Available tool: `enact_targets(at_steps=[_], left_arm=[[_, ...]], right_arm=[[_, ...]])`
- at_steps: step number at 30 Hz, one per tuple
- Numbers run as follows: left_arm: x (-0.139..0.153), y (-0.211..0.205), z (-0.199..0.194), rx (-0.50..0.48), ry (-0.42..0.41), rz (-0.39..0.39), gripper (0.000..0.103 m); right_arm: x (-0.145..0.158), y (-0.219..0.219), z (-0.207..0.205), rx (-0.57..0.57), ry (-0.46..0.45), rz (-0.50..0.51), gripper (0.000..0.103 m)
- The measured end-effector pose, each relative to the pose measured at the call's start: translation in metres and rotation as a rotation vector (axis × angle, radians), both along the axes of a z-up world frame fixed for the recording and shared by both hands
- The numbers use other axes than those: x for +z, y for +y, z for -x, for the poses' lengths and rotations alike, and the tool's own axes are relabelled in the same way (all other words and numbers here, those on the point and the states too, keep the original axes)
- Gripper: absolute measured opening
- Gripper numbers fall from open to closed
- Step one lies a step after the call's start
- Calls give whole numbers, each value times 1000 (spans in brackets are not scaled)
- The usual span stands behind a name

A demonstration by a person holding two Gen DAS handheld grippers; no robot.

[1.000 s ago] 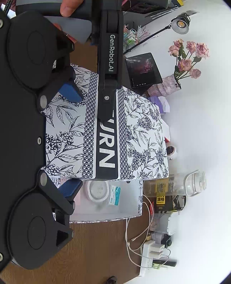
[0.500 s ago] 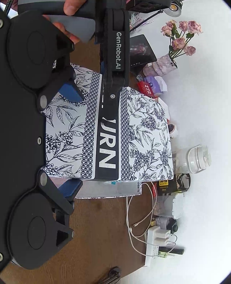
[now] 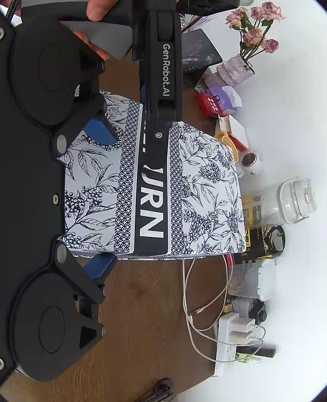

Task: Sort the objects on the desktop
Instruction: 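Lower the XIEFURN lid with both tools onto the open box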

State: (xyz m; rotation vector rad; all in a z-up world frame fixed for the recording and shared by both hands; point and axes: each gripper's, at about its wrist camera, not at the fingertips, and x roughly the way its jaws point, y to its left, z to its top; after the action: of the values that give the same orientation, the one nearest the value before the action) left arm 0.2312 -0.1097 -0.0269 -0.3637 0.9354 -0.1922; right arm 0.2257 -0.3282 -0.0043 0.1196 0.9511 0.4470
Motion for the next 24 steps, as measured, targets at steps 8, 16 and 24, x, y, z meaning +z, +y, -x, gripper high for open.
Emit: enact_targets(at_steps=[8,16,24], left_arm=[[-15,-4,-18,9,27,-9,89],[-25,-7,-26,19,51,-20,89],[-32,-7,-31,22,75,-21,89]], right_arm=[[-16,0,-18,3,30,9,95],[-27,1,-27,7,53,14,95],[-33,1,-34,8,68,14,95]])
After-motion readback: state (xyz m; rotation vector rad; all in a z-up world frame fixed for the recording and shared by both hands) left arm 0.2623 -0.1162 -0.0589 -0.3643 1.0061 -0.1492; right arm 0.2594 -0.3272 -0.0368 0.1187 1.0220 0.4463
